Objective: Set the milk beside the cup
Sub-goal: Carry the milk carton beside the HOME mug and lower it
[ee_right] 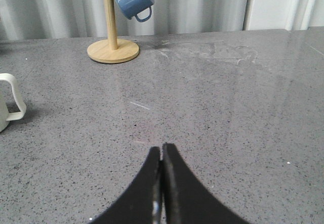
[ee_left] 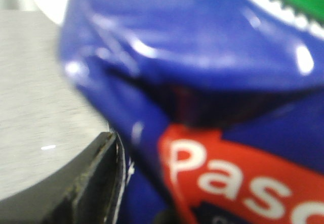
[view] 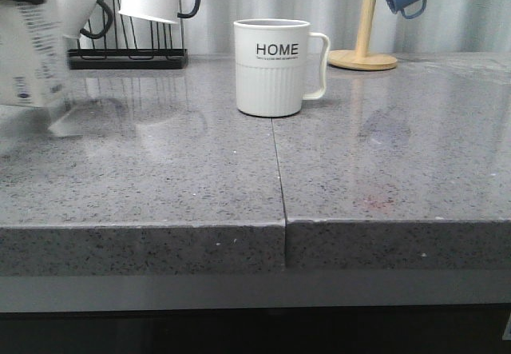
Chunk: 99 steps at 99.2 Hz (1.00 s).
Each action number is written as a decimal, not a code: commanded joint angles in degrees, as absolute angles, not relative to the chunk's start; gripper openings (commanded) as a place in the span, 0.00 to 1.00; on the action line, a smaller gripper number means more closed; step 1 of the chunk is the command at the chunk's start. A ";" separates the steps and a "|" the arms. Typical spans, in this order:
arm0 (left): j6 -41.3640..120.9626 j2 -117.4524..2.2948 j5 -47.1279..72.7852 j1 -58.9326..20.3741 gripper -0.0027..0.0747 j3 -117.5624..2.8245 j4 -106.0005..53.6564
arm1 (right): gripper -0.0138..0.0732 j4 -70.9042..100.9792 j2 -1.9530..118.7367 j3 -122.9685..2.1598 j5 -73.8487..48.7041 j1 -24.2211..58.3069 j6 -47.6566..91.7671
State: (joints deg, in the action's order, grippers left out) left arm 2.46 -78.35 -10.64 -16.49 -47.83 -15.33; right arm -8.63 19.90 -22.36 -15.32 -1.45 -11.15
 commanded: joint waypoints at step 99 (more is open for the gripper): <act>20.39 -93.79 -39.39 -38.31 0.13 -65.66 -43.93 | 0.02 -9.18 20.19 -23.98 -11.40 -1.47 -11.06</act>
